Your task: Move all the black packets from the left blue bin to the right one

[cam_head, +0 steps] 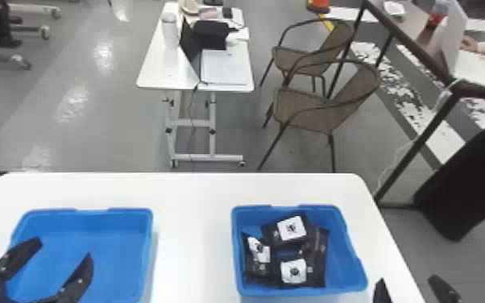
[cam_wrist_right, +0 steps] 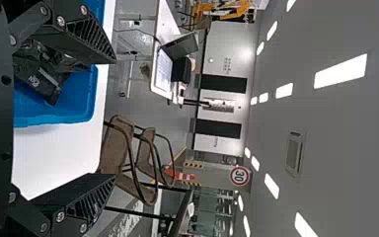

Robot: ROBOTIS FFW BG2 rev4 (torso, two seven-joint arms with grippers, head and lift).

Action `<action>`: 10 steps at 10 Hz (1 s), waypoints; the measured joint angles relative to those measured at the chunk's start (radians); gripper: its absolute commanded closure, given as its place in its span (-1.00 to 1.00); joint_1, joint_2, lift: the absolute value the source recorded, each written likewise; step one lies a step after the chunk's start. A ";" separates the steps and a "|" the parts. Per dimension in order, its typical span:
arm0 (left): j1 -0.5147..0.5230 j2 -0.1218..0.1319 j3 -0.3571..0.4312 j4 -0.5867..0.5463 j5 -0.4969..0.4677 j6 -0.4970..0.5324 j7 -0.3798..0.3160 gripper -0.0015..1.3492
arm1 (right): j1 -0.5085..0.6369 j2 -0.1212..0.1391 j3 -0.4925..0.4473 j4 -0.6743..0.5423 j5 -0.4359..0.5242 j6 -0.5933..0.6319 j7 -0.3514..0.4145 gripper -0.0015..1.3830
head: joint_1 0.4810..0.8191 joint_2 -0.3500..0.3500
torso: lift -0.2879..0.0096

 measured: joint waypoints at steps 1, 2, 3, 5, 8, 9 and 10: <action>0.000 0.002 -0.001 0.000 0.002 0.004 0.000 -0.78 | 0.000 0.000 0.000 0.001 0.000 0.001 0.000 -0.70 | 0.27 -0.42 | 0.94; 0.000 0.003 -0.002 0.000 0.003 0.008 0.000 -0.78 | 0.000 0.000 0.000 0.001 -0.002 0.001 0.001 -0.70 | 0.27 -0.42 | 0.94; 0.000 0.003 -0.002 0.000 0.004 0.011 0.000 -0.78 | 0.001 0.000 0.000 0.001 -0.003 0.001 0.001 -0.70 | 0.27 -0.42 | 0.94; 0.001 0.004 -0.002 0.002 0.008 0.014 0.000 -0.78 | 0.000 0.000 0.000 0.001 -0.003 0.001 0.003 -0.70 | 0.27 -0.42 | 0.94; 0.001 0.011 -0.002 0.002 0.014 0.019 0.000 -0.78 | -0.001 0.000 0.000 0.000 -0.005 0.002 0.005 -0.70 | 0.27 -0.41 | 0.94; 0.000 0.014 -0.003 0.002 0.016 0.021 0.000 -0.78 | -0.002 0.000 0.000 -0.001 -0.006 0.003 0.005 -0.70 | 0.27 -0.41 | 0.94; -0.001 0.017 -0.005 0.002 0.017 0.023 -0.001 -0.78 | -0.003 0.000 0.000 -0.002 -0.006 0.004 0.006 -0.70 | 0.27 -0.41 | 0.94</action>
